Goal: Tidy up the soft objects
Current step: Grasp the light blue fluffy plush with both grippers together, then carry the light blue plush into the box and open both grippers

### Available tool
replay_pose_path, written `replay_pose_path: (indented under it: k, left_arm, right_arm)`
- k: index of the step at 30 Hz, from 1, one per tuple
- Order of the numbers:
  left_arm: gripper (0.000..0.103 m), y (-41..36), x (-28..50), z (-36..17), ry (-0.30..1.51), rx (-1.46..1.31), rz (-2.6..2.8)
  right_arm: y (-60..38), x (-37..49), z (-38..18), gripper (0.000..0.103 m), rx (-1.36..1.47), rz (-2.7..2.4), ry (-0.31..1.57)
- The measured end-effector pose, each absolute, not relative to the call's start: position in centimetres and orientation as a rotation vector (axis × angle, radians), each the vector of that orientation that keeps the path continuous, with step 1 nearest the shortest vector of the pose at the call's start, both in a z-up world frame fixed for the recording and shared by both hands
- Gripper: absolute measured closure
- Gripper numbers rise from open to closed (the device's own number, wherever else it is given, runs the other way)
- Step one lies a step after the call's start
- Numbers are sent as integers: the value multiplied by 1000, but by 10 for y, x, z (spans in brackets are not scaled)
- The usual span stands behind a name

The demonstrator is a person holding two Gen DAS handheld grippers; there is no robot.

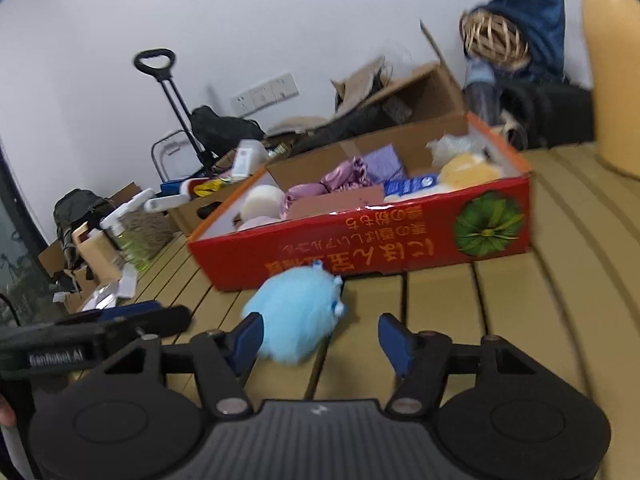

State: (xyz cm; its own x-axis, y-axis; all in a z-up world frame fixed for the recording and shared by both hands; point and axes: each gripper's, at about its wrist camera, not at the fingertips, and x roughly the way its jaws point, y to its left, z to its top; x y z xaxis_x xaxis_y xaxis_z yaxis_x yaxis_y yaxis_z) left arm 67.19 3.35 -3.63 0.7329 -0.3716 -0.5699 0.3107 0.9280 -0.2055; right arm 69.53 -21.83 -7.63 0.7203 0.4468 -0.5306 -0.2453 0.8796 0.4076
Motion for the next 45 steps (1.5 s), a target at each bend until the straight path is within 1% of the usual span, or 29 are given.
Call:
replay_pose_path:
  k: [1,2,3,4,5,6,7,10,12,14,20,24,27,32,36,41,45]
  left_arm:
    - [34,33,683,-43,670,-115,-392]
    - [43,31,689,-48,684,-128,-411]
    - [55,31,694,-52,697,-147,-431]
    - [60,32,696,-55,697,-176,-456]
    - [71,31,697,-57,692,-198,-481]
    - [71,31,697,-57,687,-200,-484]
    - [71,30,695,-57,678,-185,-484]
    - [72,31,695,-59,681,-195,-491]
    - [76,32,697,-59,684,-202,-485]
    - [77,32,697,-58,688,-201,-478]
    - [77,26,686,-47,687,-170,-467]
    - [78,25,662,-29,671,-176,-462]
    - [78,21,629,-5,626,-167,-462]
    - [78,10,554,34,538,-144,-475]
    - [78,1,493,51,491,-155,-478]
    - [78,-6,415,70,420,-176,-479]
    - [78,-12,372,86,361,-157,-500]
  right_arm:
    - [-219,705,-81,45,353,398,682]
    - [-219,714,-87,50,387,400,700]
    - [-219,720,-91,50,414,408,714]
    - [-219,725,-95,53,455,428,716]
    - [-220,727,-97,64,481,439,717]
    - [-221,728,-100,68,508,455,708]
    - [-220,728,-100,69,513,456,706]
    - [-221,730,-102,71,522,469,706]
    - [-220,729,-102,71,513,476,703]
    - [-220,729,-101,72,513,474,702]
    - [-216,718,-91,75,478,475,695]
    - [-222,698,-78,78,474,503,672]
    - [-229,673,-58,78,477,529,646]
    - [-241,600,-18,78,476,554,555]
    - [-249,535,12,78,423,556,496]
    - [-260,461,31,78,411,575,447]
    - [-267,409,48,78,405,581,391]
